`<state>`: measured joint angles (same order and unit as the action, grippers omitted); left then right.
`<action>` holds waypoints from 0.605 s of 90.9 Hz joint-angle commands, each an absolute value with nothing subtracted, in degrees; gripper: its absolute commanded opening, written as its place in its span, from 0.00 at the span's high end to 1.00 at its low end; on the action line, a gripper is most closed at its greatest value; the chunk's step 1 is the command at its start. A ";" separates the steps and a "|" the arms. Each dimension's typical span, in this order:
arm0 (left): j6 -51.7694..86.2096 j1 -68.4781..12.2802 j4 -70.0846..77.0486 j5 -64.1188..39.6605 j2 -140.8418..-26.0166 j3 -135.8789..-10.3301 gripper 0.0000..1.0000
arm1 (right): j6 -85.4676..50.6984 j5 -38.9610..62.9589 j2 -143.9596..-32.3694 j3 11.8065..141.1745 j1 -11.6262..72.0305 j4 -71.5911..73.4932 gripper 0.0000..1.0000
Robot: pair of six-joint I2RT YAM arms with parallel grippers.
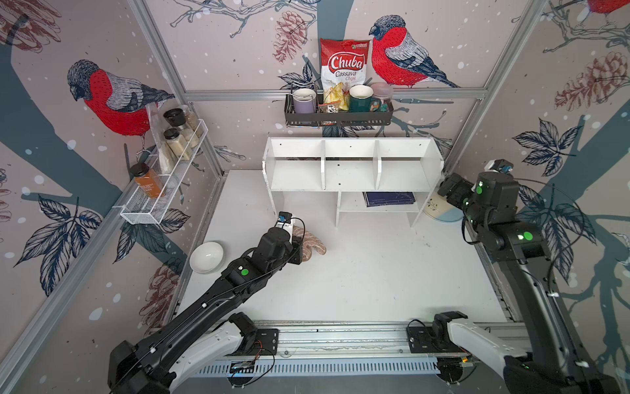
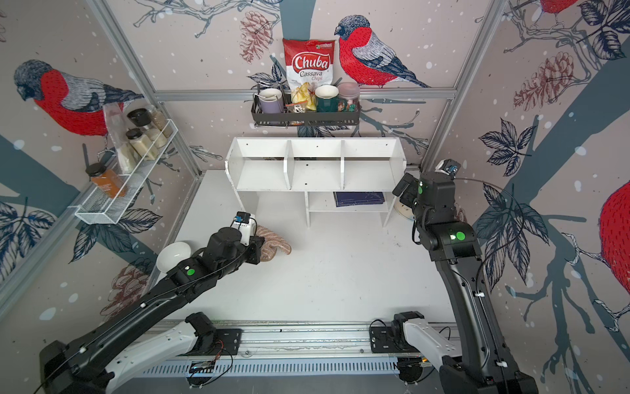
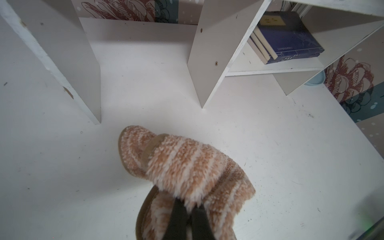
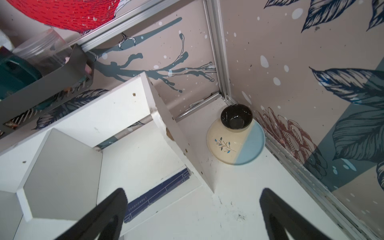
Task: Wipe the bookshelf clean with a cloth
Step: Place the cleaning item at the center of the board.
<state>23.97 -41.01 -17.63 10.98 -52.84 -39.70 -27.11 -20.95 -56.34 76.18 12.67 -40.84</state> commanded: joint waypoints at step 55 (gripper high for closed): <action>29.28 -44.47 10.80 14.97 -75.70 -31.44 0.02 | -37.05 -21.97 -44.31 36.43 24.42 -25.11 0.00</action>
<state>29.23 -44.38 9.43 12.62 -76.58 -30.09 -33.93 -20.05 -45.74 39.07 24.36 -32.23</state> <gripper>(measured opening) 0.641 0.996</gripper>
